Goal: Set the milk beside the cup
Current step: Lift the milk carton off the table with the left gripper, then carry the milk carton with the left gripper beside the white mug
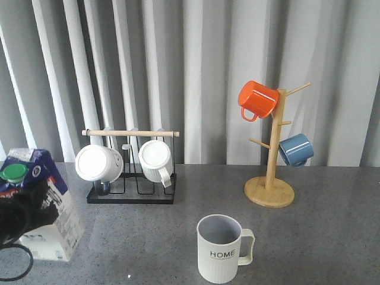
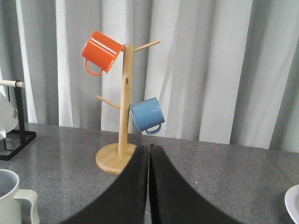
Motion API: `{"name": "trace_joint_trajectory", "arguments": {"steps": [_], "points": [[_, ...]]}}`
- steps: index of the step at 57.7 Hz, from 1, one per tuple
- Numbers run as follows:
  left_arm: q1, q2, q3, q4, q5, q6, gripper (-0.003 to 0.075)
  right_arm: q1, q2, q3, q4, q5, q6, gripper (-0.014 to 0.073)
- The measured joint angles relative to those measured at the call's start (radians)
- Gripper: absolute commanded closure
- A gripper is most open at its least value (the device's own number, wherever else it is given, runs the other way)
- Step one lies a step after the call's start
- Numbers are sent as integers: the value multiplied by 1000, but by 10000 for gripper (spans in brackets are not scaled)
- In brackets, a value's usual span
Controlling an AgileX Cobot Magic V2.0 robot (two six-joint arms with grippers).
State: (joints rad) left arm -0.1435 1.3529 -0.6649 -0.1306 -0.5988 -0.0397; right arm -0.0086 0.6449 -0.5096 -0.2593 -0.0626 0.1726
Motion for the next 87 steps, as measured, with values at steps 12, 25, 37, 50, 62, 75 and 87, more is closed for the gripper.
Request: {"name": "trace_joint_trajectory", "arguments": {"steps": [12,25,37,50,62,75,87], "points": [[-68,-149,-136,18,251,40,571,0,0,0,0,0,0,599],[-168,-171,-219,-72,328,51,571,0,0,0,0,0,0,599],[-284,-86,-221,-87,269,69,571,0,0,0,0,0,0,599],[-418,79,-221,-156,183,110,571,0,0,0,0,0,0,599],[-506,194,-222,-461,63,312,571,0,0,0,0,0,0,599],[-575,246,-223,-662,-75,501,571,0,0,0,0,0,0,599],[-607,287,-282,-860,-147,630,571,0,0,0,0,0,0,599]]}}
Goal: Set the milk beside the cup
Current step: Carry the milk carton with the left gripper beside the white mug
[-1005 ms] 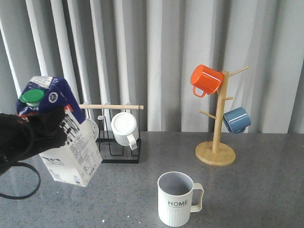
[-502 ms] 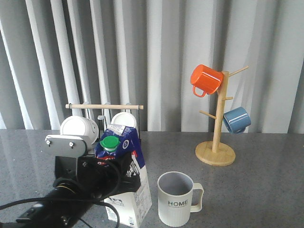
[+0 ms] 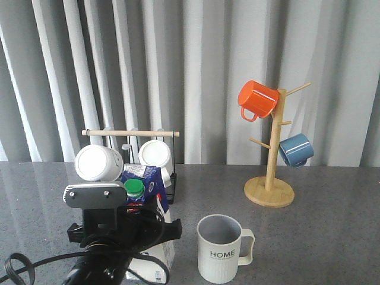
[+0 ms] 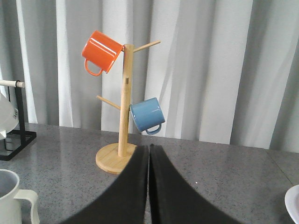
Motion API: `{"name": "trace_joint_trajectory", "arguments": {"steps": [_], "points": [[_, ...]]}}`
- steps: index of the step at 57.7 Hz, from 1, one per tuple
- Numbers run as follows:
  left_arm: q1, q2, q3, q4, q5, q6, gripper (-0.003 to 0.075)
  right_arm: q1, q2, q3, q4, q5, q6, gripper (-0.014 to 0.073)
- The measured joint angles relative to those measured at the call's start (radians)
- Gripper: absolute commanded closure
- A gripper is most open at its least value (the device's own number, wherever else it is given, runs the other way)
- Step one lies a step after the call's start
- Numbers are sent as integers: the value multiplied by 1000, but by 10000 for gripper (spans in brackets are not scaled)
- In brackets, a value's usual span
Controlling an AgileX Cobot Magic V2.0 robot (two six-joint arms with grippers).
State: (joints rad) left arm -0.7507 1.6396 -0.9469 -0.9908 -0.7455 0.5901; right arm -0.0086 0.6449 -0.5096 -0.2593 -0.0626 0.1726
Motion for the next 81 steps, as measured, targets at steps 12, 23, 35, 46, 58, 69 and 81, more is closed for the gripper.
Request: {"name": "trace_joint_trajectory", "arguments": {"steps": [12,23,35,46,58,69,81], "points": [[-37,41,-93,-101,-21,121,571,0,0,0,0,0,0,599],[-62,57,-128,-166,-49,148,571,0,0,0,0,0,0,599],[-82,104,-160,-262,-100,225,571,0,0,0,0,0,0,599],[-103,136,-172,-277,-100,258,571,0,0,0,0,0,0,599],[-104,155,-179,-297,-120,259,571,0,0,0,0,0,0,599],[-104,161,-183,-323,-157,241,571,0,0,0,0,0,0,599],[-104,189,-233,-351,-169,217,571,0,0,0,0,0,0,599]]}}
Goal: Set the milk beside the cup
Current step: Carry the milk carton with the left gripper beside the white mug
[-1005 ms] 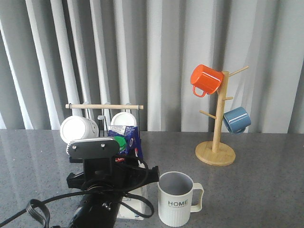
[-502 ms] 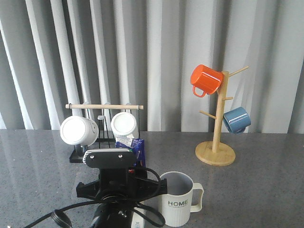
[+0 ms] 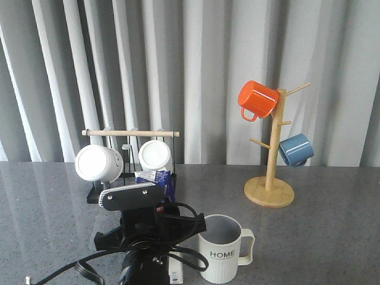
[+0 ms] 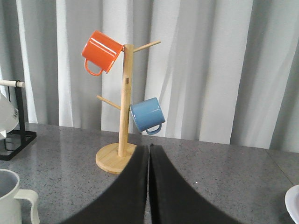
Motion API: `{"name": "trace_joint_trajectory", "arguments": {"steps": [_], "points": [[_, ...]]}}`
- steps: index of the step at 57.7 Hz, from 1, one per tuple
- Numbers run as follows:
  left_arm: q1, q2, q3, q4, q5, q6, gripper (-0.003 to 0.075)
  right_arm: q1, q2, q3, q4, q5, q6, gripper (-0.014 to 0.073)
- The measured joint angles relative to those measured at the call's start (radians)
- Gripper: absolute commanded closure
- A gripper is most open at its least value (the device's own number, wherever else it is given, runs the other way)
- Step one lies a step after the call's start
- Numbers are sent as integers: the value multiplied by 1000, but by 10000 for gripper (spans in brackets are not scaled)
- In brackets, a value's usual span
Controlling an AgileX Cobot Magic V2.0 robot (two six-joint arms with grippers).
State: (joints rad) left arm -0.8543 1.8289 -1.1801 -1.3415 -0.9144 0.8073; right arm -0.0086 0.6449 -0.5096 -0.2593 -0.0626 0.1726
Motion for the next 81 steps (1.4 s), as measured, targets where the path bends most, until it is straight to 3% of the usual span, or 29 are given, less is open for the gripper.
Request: {"name": "trace_joint_trajectory", "arguments": {"steps": [26,81], "points": [[0,14,-17,0,-61,0,571,0,0,0,0,0,0,599],[0,14,-19,-42,-26,8,570,0,0,0,0,0,0,599]]}}
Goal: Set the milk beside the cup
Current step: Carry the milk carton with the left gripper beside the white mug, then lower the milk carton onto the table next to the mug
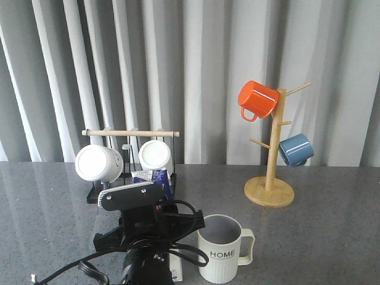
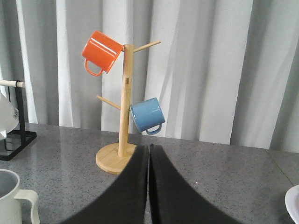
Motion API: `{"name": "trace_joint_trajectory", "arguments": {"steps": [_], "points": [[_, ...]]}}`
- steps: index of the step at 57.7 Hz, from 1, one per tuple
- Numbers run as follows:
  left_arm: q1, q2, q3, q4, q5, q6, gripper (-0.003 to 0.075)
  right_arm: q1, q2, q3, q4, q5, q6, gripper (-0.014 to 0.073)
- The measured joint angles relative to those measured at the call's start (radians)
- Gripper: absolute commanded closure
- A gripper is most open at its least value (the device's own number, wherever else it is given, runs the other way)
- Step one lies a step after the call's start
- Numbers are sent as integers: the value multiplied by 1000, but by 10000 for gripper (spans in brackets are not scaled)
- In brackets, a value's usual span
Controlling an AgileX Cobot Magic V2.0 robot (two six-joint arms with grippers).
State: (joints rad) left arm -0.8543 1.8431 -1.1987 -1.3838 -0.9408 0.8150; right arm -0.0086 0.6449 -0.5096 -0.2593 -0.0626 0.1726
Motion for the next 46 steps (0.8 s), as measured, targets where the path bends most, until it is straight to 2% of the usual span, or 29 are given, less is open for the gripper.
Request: {"name": "trace_joint_trajectory", "arguments": {"steps": [14,20,27,46], "points": [[0,-5,-12,-7,65,238,560,0,0,0,0,0,0,599],[0,-10,-12,-3,82,286,556,0,0,0,0,0,0,599],[0,-10,-12,-3,85,292,553,0,0,0,0,0,0,599],[0,-10,-12,-17,62,208,553,0,0,0,0,0,0,599]]}}
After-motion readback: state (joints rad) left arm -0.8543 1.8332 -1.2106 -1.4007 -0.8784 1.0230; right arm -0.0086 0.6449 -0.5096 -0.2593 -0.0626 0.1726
